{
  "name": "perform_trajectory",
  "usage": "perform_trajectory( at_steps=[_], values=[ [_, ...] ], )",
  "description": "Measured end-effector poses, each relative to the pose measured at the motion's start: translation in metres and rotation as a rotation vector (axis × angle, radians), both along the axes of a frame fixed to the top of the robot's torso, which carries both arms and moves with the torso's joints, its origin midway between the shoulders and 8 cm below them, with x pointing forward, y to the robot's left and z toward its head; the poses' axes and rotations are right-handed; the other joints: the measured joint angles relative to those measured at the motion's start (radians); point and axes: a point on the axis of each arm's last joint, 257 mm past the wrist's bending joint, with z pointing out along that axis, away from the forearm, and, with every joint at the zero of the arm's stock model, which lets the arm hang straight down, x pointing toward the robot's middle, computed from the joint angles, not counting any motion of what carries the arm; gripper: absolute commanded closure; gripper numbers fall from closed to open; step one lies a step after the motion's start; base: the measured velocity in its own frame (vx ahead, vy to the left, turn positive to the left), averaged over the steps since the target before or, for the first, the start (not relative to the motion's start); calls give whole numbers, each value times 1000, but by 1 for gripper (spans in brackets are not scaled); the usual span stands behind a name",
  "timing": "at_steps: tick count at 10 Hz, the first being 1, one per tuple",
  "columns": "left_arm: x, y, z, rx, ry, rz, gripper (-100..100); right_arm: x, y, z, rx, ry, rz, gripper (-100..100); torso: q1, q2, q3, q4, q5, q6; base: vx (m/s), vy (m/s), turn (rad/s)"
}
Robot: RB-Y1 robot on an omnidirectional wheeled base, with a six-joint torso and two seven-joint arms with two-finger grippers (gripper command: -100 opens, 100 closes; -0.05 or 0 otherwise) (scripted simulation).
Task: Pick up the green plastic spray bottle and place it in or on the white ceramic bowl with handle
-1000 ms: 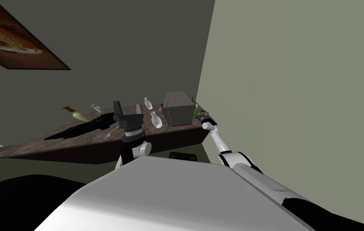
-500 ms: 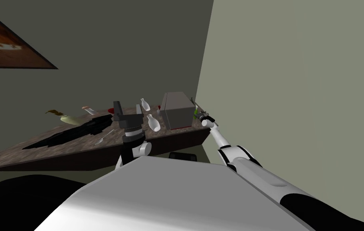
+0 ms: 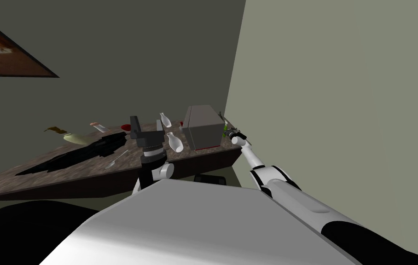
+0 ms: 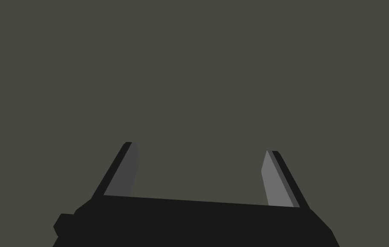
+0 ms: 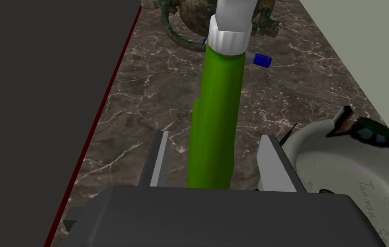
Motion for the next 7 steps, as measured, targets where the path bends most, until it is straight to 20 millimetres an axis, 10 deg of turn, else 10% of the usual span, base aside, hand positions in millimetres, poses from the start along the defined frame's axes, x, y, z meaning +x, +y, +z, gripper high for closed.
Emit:
perform_trajectory(
  at_steps=[3,4,5,6,7],
  values=[
    [0,0,0,0,0,0,0,0,0,0,1,-1,0,100,0,0,0,0,0,0,0,0,0],
    [0,0,0,0,0,0,0,0,0,0,0,0,0,0,0,0,0,0,0,0,0,0,0],
    [0,0,0,0,0,0,0,0,0,0,0,0,0,100,0,0,0,0,0,0,0,0,0],
    [0,0,0,0,0,0,0,0,0,0,0,0,0,0,0,0,0,0,0,0,0,0,0],
    [0,0,0,0,0,0,0,0,0,0,0,0,0,100,0,0,0,0,0,0,-62,-24,-181]
  ],
)
